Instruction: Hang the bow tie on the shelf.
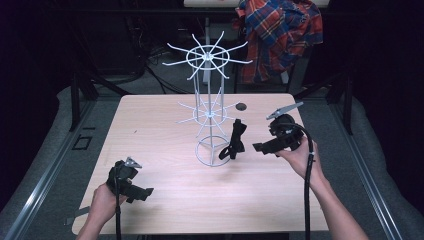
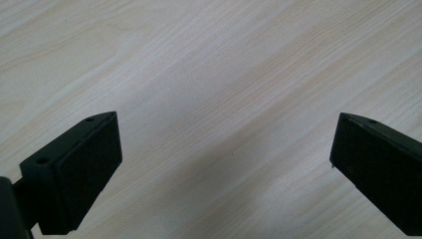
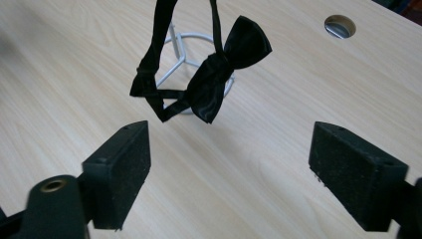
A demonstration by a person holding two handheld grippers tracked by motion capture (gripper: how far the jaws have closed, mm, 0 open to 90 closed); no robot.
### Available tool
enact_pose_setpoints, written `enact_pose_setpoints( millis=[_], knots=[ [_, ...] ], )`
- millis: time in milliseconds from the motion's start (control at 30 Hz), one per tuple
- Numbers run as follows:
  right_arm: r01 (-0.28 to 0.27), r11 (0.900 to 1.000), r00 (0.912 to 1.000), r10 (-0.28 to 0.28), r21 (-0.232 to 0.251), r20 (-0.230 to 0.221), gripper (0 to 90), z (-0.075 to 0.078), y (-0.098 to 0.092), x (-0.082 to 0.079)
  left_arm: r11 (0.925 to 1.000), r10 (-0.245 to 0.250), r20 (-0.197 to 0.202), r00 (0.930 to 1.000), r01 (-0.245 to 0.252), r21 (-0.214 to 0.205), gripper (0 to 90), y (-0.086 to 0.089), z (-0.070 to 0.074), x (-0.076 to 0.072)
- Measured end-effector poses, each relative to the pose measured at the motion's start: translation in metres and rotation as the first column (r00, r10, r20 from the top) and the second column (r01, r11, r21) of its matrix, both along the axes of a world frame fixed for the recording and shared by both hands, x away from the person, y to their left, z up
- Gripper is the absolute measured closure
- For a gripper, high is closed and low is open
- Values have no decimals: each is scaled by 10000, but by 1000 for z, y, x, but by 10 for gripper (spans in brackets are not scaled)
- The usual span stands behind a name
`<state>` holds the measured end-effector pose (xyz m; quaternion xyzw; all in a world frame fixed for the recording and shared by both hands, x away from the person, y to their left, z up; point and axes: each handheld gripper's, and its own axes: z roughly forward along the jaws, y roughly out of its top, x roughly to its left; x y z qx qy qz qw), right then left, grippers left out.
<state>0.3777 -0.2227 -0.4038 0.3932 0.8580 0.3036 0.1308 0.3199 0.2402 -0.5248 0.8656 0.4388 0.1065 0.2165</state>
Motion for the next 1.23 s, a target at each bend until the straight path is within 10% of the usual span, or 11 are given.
enact_pose_setpoints(
  millis=[767,1233],
  knots=[
    [-164,9979,9997,153,-633,-192,85,-42,-25,-72,9999,-84,-87,9999,85,90,1,-2,-1,1],
    [27,9879,9972,-141,-1548,-729,97,-81,-41,-74,9996,-283,44,9996,282,81,1,-7,1,3]
  ],
)
